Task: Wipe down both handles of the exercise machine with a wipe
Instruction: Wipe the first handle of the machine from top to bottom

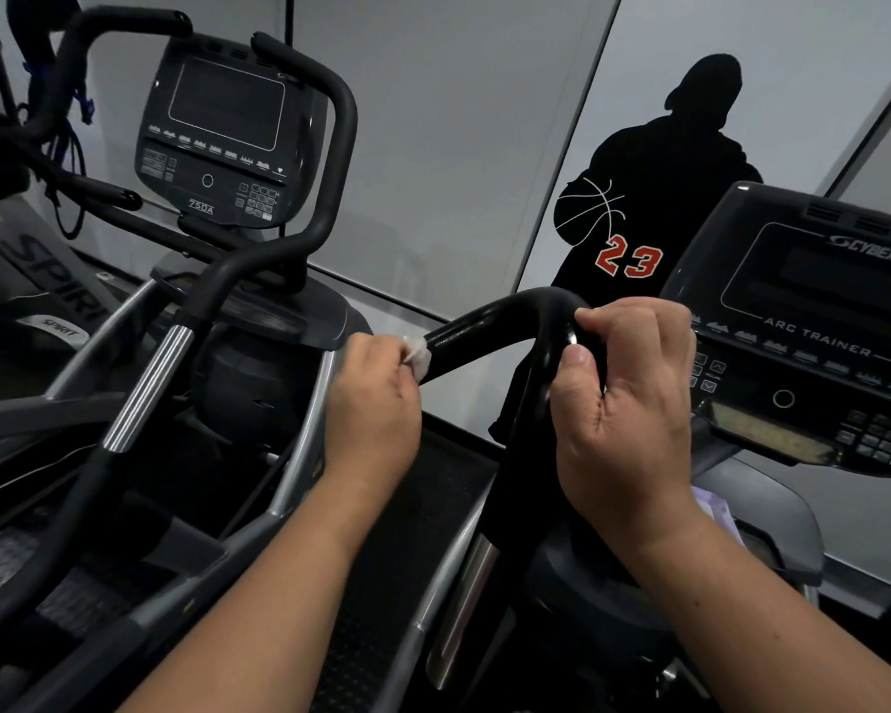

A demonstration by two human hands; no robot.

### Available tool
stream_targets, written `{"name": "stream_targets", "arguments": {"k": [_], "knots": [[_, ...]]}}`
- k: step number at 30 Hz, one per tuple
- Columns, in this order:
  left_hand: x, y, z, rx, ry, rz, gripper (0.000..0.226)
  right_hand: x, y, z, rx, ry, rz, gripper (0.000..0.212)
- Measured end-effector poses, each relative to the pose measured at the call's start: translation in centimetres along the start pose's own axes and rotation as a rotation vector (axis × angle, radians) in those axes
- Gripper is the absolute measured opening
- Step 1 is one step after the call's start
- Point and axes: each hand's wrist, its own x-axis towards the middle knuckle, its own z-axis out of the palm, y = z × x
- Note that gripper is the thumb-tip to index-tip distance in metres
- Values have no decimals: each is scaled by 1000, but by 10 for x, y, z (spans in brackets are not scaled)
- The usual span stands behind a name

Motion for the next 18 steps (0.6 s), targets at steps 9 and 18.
{"name": "stream_targets", "arguments": {"k": [9, 18], "knots": [[28, -1, -1, -51, -52, -62, 12, 0, 1, 1, 1, -1, 1, 31], [38, -8, 3, 22, -81, -1, 10, 0, 2, 0, 9, 4, 0, 32]]}}
